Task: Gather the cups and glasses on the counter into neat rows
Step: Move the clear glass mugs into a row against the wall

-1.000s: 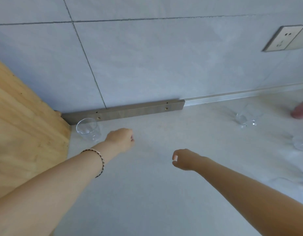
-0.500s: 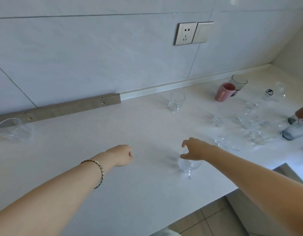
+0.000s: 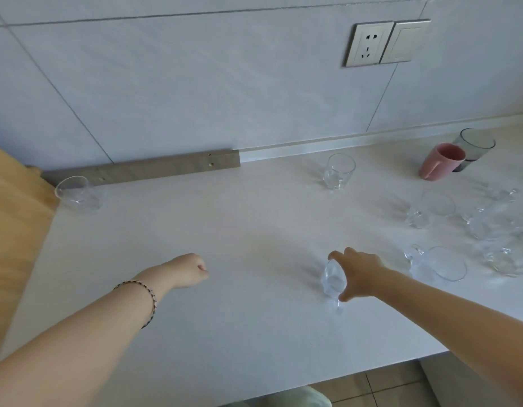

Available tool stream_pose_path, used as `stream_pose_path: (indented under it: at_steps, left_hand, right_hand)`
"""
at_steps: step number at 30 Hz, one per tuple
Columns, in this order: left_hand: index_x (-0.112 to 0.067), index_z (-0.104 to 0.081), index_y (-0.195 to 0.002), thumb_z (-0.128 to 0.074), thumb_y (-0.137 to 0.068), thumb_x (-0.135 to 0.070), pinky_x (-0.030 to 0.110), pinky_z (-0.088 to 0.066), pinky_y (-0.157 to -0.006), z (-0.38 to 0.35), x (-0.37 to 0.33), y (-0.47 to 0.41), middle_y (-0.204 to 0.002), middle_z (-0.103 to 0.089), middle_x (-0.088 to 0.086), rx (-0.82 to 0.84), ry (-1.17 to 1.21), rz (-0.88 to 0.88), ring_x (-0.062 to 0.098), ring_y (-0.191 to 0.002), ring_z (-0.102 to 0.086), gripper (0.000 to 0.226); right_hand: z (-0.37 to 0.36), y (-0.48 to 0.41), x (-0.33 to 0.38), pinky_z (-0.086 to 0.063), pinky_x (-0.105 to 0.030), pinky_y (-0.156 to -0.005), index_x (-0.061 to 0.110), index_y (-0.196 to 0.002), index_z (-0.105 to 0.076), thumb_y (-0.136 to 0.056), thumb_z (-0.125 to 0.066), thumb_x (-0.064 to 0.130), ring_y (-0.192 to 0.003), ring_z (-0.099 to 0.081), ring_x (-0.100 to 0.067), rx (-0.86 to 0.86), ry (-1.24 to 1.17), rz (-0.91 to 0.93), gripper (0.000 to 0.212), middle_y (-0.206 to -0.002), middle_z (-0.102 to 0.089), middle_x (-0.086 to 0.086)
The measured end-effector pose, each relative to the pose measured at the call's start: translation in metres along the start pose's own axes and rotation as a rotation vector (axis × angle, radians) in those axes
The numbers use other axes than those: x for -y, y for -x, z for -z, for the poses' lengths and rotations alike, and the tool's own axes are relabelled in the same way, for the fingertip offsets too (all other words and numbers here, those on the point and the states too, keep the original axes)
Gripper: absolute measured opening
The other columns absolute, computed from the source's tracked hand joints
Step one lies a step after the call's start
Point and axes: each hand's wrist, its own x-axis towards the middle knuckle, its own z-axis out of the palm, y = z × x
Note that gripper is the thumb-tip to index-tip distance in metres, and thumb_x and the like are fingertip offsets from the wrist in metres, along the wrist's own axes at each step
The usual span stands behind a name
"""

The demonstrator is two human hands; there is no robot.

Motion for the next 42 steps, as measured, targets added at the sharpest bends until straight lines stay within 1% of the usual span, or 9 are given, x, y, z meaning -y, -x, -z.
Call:
stream_pose_path:
  at_steps: [5, 12, 16, 19, 23, 32, 37, 39, 42]
  left_hand:
    - [-0.013, -0.053, -0.078, -0.045, -0.089, -0.019, 0.024, -0.035, -0.058, 0.036, 0.066, 0.012, -0.082, -0.060, 0.012, -0.069, 0.115, 0.134, 0.022, -0.071, -0.051, 0.015]
    - [-0.011, -0.052, -0.073, -0.045, -0.087, -0.019, 0.024, -0.032, -0.055, 0.091, 0.170, 0.012, -0.079, -0.057, 0.014, -0.101, 0.174, 0.225, 0.025, -0.072, -0.049, 0.019]
    - [-0.014, -0.042, -0.062, -0.043, -0.086, -0.017, 0.026, -0.026, -0.054, 0.120, 0.217, 0.001, -0.064, -0.046, 0.008, -0.136, 0.199, 0.222, 0.022, -0.063, -0.041, 0.025]
    - [-0.018, -0.027, -0.053, -0.043, -0.084, -0.015, 0.027, -0.016, -0.051, 0.132, 0.246, -0.011, -0.054, -0.027, 0.002, -0.150, 0.197, 0.225, 0.019, -0.051, -0.026, 0.035]
    - [-0.020, -0.021, -0.054, -0.042, -0.082, -0.014, 0.027, -0.012, -0.050, 0.143, 0.270, -0.030, -0.053, -0.021, -0.001, -0.156, 0.202, 0.231, 0.017, -0.048, -0.018, 0.035]
    - [-0.020, -0.029, -0.059, -0.044, -0.084, -0.017, 0.026, -0.016, -0.051, 0.143, 0.289, -0.054, -0.059, -0.028, -0.001, -0.112, 0.264, 0.188, 0.016, -0.051, -0.024, 0.029]
    - [-0.023, -0.030, -0.058, -0.043, -0.086, -0.017, 0.026, -0.017, -0.050, 0.140, 0.283, -0.051, -0.060, -0.029, -0.001, -0.080, 0.267, 0.177, 0.015, -0.052, -0.026, 0.031]
    - [-0.023, -0.030, -0.059, -0.043, -0.086, -0.018, 0.026, -0.017, -0.051, 0.139, 0.274, -0.048, -0.061, -0.029, -0.001, -0.073, 0.250, 0.163, 0.014, -0.052, -0.025, 0.031]
    - [-0.024, -0.030, -0.059, -0.043, -0.087, -0.020, 0.025, -0.018, -0.050, 0.135, 0.248, -0.041, -0.061, -0.028, -0.003, -0.065, 0.209, 0.127, 0.013, -0.050, -0.025, 0.031]
  right_hand:
    - [0.029, -0.025, 0.059, -0.041, -0.027, -0.083, 0.031, -0.139, -0.030, -0.067, -0.073, 0.047, -0.110, -0.057, -0.020, -0.048, -0.022, 0.020, 0.085, -0.126, -0.047, 0.001]
    - [0.091, -0.087, 0.203, -0.043, -0.030, -0.088, 0.031, -0.138, -0.032, -0.067, -0.074, 0.047, -0.110, -0.057, -0.021, -0.088, -0.172, 0.113, 0.084, -0.125, -0.048, -0.001]
    - [0.126, -0.136, 0.290, -0.043, -0.034, -0.097, 0.028, -0.142, -0.030, -0.068, -0.076, 0.046, -0.119, -0.053, -0.023, -0.124, -0.229, 0.162, 0.088, -0.132, -0.046, -0.004]
    - [0.147, -0.170, 0.344, -0.045, -0.033, -0.095, 0.027, -0.143, -0.028, -0.069, -0.076, 0.046, -0.118, -0.054, -0.025, -0.160, -0.231, 0.177, 0.091, -0.135, -0.044, -0.006]
    - [0.169, -0.209, 0.393, -0.047, -0.034, -0.091, 0.024, -0.142, -0.029, -0.069, -0.076, 0.045, -0.117, -0.055, -0.026, -0.197, -0.244, 0.156, 0.090, -0.136, -0.044, -0.007]
    - [0.174, -0.245, 0.436, -0.048, -0.036, -0.090, 0.016, -0.141, -0.030, -0.075, -0.074, 0.044, -0.126, -0.047, -0.029, -0.272, -0.364, 0.083, 0.084, -0.137, -0.043, -0.010]
    - [0.161, -0.235, 0.425, -0.042, -0.039, -0.103, 0.007, -0.149, -0.010, -0.078, -0.070, 0.047, -0.134, -0.040, -0.029, -0.222, -0.369, 0.098, 0.102, -0.147, -0.034, -0.013]
    - [0.149, -0.226, 0.409, -0.043, -0.039, -0.102, 0.006, -0.147, -0.016, -0.080, -0.071, 0.039, -0.130, -0.045, -0.029, -0.155, -0.327, 0.122, 0.092, -0.144, -0.038, -0.013]
    - [0.129, -0.208, 0.367, -0.043, -0.035, -0.099, 0.013, -0.139, -0.036, -0.086, -0.063, 0.030, -0.124, -0.050, -0.025, -0.029, -0.245, 0.142, 0.062, -0.137, -0.048, -0.008]
